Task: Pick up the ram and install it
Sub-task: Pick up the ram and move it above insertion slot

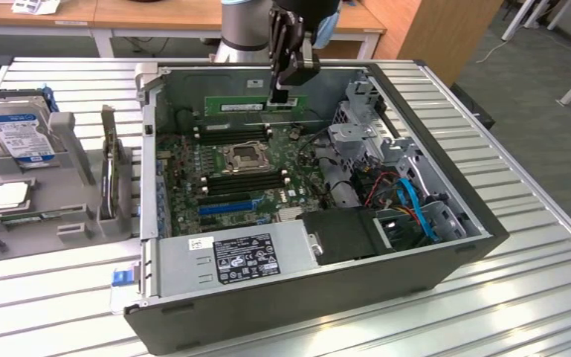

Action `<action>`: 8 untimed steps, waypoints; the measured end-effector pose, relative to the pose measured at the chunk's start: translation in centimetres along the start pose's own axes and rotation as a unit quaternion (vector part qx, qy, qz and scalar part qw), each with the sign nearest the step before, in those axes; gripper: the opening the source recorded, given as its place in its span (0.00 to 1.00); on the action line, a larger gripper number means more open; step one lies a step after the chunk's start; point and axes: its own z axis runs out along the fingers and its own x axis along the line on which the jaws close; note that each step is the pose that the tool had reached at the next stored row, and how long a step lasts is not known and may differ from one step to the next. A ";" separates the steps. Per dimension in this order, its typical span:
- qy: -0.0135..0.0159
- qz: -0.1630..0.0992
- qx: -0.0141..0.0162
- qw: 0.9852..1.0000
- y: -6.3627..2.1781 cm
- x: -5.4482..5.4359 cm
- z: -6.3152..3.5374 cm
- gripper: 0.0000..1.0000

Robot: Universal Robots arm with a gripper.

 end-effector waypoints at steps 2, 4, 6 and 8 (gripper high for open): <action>0.000 0.002 0.000 1.000 0.00 -0.1 0.02 0.12; 0.000 0.003 0.000 1.000 0.00 -0.3 0.04 0.12; 0.000 0.005 0.000 1.000 0.00 -0.5 0.06 0.12; 0.000 0.007 0.000 1.000 0.01 -0.7 0.07 0.12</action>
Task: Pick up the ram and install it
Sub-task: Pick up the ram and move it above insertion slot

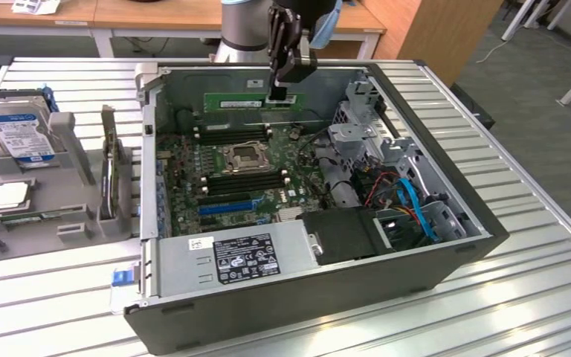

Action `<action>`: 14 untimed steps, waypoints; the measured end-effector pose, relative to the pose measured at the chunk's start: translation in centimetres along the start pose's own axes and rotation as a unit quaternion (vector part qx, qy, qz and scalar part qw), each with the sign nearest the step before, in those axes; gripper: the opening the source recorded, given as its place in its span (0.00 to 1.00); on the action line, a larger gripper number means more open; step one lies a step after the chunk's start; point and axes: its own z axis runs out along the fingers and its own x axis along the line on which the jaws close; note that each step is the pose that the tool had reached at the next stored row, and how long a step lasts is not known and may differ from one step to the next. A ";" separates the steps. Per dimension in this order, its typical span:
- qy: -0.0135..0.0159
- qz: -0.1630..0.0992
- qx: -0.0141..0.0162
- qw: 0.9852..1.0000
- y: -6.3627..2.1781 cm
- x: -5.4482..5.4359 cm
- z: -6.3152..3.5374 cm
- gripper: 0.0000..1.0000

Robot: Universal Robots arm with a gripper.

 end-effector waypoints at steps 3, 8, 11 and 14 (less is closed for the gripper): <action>0.000 0.003 0.000 1.000 0.00 -0.3 0.03 0.12; -0.001 0.007 0.000 1.000 0.01 -0.7 0.07 0.12; -0.001 0.010 0.000 1.000 0.02 -0.9 0.10 0.12; -0.001 0.013 0.000 1.000 0.03 -1.2 0.13 0.12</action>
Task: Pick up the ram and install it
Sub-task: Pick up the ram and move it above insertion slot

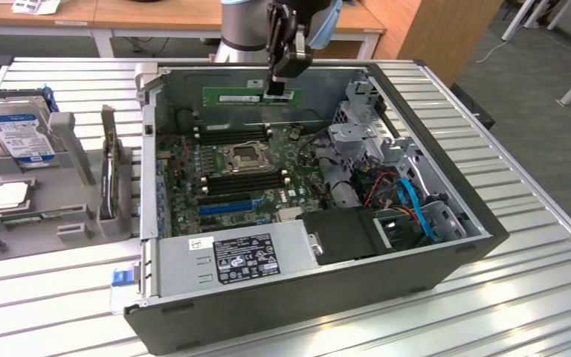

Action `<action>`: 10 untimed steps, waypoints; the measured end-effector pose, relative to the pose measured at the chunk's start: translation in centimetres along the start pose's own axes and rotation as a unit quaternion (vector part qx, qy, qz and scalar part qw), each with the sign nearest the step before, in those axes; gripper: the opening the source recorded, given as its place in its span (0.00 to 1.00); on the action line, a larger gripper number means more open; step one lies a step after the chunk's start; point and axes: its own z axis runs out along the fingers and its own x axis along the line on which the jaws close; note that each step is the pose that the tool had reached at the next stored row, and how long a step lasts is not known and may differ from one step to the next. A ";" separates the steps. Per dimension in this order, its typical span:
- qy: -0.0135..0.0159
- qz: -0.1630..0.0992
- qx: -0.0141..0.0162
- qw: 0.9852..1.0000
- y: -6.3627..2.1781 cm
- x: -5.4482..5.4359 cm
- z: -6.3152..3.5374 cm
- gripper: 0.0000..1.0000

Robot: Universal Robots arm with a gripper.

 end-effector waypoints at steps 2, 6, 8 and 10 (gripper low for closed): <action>0.000 0.002 0.000 1.000 0.01 -0.2 0.02 0.12; 0.000 0.006 0.000 1.000 0.03 -0.5 0.06 0.12; -0.001 0.008 0.000 1.000 0.03 -0.7 0.08 0.12; -0.001 0.010 0.000 1.000 0.05 -0.9 0.11 0.12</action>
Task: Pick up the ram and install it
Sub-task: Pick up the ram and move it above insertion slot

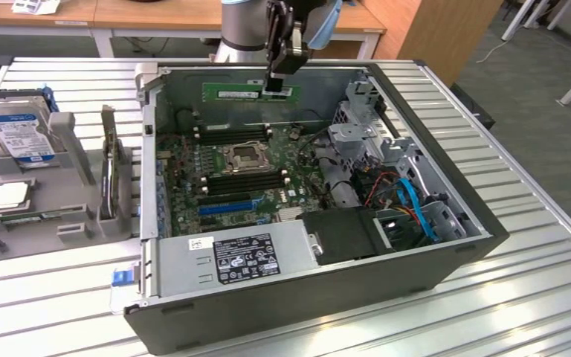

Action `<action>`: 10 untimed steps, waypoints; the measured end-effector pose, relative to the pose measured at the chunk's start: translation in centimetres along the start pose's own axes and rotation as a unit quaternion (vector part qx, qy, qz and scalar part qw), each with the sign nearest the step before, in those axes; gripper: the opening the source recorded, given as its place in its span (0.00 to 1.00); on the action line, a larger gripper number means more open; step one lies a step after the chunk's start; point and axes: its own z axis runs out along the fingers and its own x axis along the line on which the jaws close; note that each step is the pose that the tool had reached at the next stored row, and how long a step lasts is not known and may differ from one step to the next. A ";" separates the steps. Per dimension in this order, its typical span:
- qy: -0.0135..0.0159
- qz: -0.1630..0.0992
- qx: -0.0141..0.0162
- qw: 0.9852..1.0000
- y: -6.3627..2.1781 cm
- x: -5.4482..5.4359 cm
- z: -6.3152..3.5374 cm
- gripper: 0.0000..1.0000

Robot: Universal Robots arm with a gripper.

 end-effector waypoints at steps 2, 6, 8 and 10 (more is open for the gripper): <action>0.000 0.002 0.000 1.000 0.01 -0.2 0.02 0.12; 0.000 0.006 0.000 1.000 0.04 -0.6 0.07 0.12; -0.001 0.008 0.000 1.000 0.05 -0.7 0.09 0.12; -0.001 0.010 0.000 1.000 0.06 -0.9 0.12 0.12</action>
